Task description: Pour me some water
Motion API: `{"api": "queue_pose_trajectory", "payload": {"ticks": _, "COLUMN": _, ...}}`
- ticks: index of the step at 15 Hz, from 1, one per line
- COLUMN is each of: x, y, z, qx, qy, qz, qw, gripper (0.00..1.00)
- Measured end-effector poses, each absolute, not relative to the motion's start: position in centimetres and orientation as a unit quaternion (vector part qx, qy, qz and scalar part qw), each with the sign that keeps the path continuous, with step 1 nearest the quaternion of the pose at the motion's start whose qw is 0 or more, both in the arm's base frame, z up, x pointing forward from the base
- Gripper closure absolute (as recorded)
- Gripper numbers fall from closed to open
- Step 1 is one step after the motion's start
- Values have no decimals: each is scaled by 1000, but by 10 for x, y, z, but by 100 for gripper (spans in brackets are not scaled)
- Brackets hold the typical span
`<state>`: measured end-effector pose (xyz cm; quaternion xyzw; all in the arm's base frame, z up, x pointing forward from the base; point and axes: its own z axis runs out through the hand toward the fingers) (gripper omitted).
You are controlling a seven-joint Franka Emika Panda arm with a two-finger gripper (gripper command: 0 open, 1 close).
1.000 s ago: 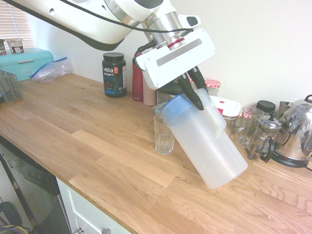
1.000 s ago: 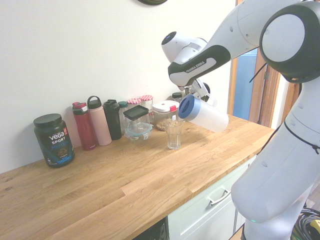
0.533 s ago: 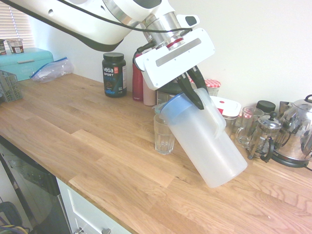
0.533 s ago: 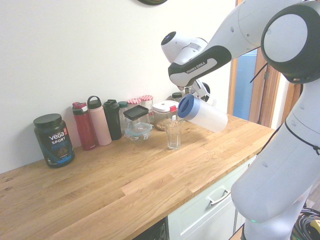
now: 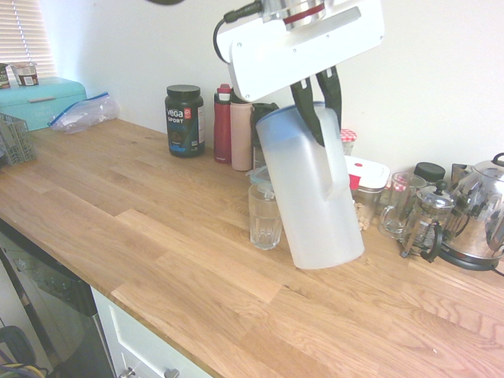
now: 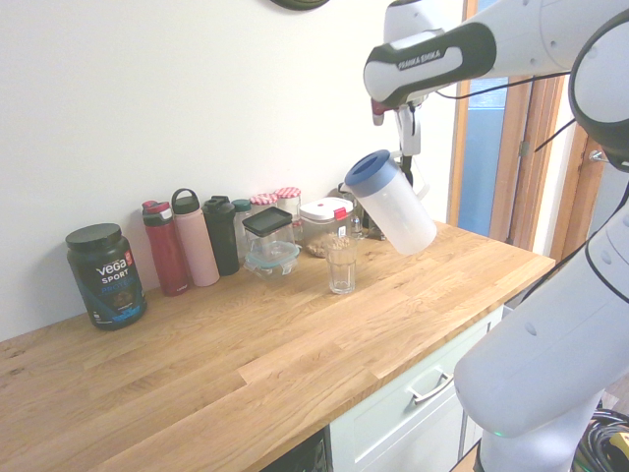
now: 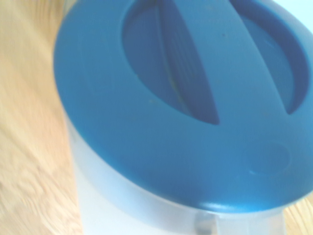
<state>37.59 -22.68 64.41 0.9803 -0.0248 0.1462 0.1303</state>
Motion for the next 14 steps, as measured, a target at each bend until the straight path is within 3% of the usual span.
{"api": "queue_pose_trajectory", "payload": {"ticks": 4, "x": 322, "y": -266, "z": 667, "qx": 975, "qy": -125, "qz": 174, "qw": 65, "gripper": 100}}
{"api": "queue_pose_trajectory", "payload": {"ticks": 7, "x": 306, "y": -265, "z": 631, "qx": 962, "qy": -211, "qz": 169, "qw": 29, "gripper": 100}}
{"api": "queue_pose_trajectory", "payload": {"ticks": 14, "x": 238, "y": -168, "z": 598, "qx": 909, "qy": -359, "qz": 209, "qw": -28, "gripper": 100}}
